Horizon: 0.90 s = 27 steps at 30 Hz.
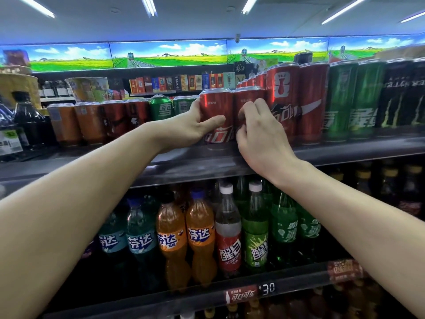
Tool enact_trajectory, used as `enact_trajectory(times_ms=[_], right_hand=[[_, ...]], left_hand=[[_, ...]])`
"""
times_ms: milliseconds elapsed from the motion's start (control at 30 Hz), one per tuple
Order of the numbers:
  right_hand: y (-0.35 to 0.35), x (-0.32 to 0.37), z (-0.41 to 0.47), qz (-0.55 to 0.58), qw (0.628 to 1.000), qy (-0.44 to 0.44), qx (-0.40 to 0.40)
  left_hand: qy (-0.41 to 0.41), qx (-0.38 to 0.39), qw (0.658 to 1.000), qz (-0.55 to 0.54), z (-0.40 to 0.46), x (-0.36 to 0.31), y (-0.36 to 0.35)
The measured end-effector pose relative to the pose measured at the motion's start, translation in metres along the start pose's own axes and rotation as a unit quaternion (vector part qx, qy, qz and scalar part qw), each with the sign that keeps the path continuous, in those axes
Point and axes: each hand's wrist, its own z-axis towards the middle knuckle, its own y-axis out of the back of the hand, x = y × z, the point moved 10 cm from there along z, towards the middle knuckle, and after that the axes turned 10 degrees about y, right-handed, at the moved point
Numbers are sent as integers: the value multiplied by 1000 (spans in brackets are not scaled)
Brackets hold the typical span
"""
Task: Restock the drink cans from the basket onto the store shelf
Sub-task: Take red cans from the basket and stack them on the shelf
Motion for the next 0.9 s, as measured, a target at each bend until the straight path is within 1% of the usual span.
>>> enact_trajectory(times_ms=[100,200,367,433,500,567,633,700,733,767,800,867,900], right_hand=[[-1,0,0,2,1000,-4,1],[-3,1,-1,3,1000,1,6],[-2,-1,-5,25,1000,-7,15],[5,2,-10,42,999,-9,-1],[18,13,-20,61,997,10,-46],[31,28,-35,91,991,33,-95],[36,42,-54,133,983,46,-122],[29,55,-78,184,974,51,-121],[22,59,-91,210,970,49,-113],[12,64,-105,234,966,45,-99],[0,68,-121,255,963,39,-79],[-30,75,-155,288,957,19,-23],[-48,78,-174,302,953,3,9]], left_hand=[[11,-31,999,39,2,3,2],[16,-49,997,49,-1,0,1],[29,-111,991,73,-7,-2,11],[33,-130,987,85,-18,-6,16],[22,-162,981,102,-32,-11,24],[-14,-233,965,121,-54,-17,34],[-60,-328,932,143,-85,-18,38],[-121,-403,892,164,-123,-15,28],[-148,-422,879,165,-141,-10,17],[-162,-428,875,157,-156,-1,3],[-163,-423,879,145,-168,12,-12],[-139,-389,901,129,-183,46,-49],[-119,-359,917,130,-188,65,-71]])
